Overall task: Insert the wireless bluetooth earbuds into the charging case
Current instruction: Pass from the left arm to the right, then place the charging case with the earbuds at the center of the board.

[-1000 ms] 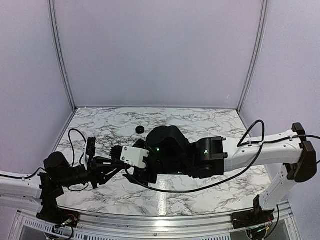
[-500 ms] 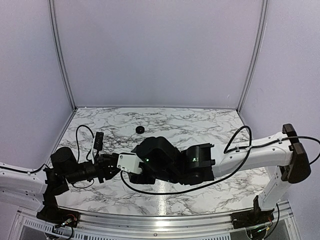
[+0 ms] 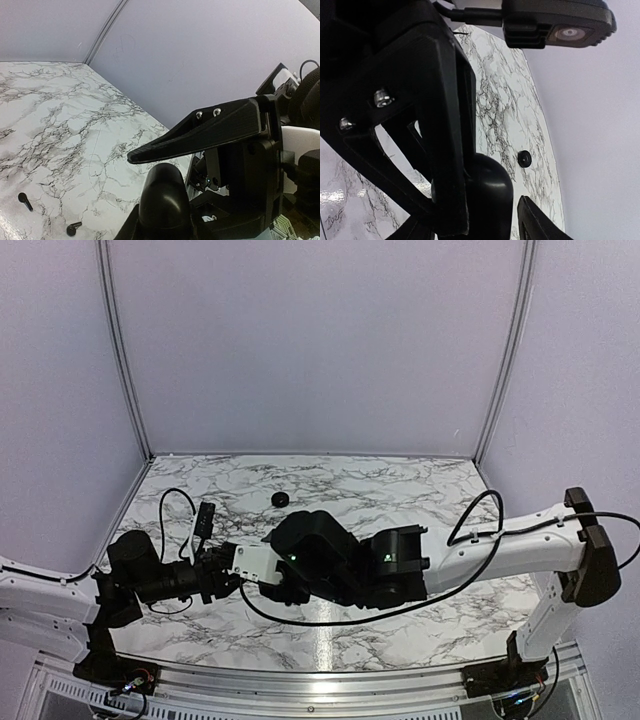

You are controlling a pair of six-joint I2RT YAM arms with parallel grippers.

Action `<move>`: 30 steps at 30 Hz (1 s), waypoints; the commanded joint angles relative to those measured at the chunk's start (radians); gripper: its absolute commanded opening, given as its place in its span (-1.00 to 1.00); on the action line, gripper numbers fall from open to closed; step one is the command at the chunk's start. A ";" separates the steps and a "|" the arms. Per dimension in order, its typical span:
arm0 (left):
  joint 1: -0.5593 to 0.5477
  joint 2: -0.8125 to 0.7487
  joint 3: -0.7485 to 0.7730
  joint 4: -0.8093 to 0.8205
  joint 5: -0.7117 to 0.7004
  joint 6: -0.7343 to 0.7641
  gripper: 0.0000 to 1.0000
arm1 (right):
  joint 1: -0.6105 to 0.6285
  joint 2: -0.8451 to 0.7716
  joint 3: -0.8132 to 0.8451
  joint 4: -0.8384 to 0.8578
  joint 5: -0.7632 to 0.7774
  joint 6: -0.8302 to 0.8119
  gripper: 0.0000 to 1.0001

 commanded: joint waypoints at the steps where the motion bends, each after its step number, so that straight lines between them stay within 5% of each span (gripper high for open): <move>1: 0.000 0.005 0.030 0.038 0.036 -0.009 -1.00 | 0.006 0.026 0.047 0.008 0.026 -0.008 0.12; 5: 0.000 0.003 0.029 0.038 0.037 -0.011 -1.00 | 0.005 0.034 0.045 0.001 0.038 -0.009 0.07; 10: 0.000 0.006 0.029 0.038 0.034 -0.002 -1.00 | 0.002 0.030 0.032 0.015 0.066 0.005 -0.25; 12: 0.001 0.005 0.028 0.033 0.023 0.008 -0.81 | -0.009 0.019 0.022 0.020 0.060 0.016 -0.36; 17: 0.003 -0.002 0.025 0.016 -0.001 0.021 0.14 | -0.079 -0.047 -0.026 0.034 -0.047 0.093 -0.45; 24: 0.079 -0.076 0.059 -0.188 -0.133 0.066 0.95 | -0.263 -0.142 -0.144 0.052 -0.227 0.260 -0.47; 30: 0.219 0.006 0.243 -0.456 -0.287 0.203 0.98 | -0.473 -0.133 -0.236 0.036 -0.359 0.401 -0.47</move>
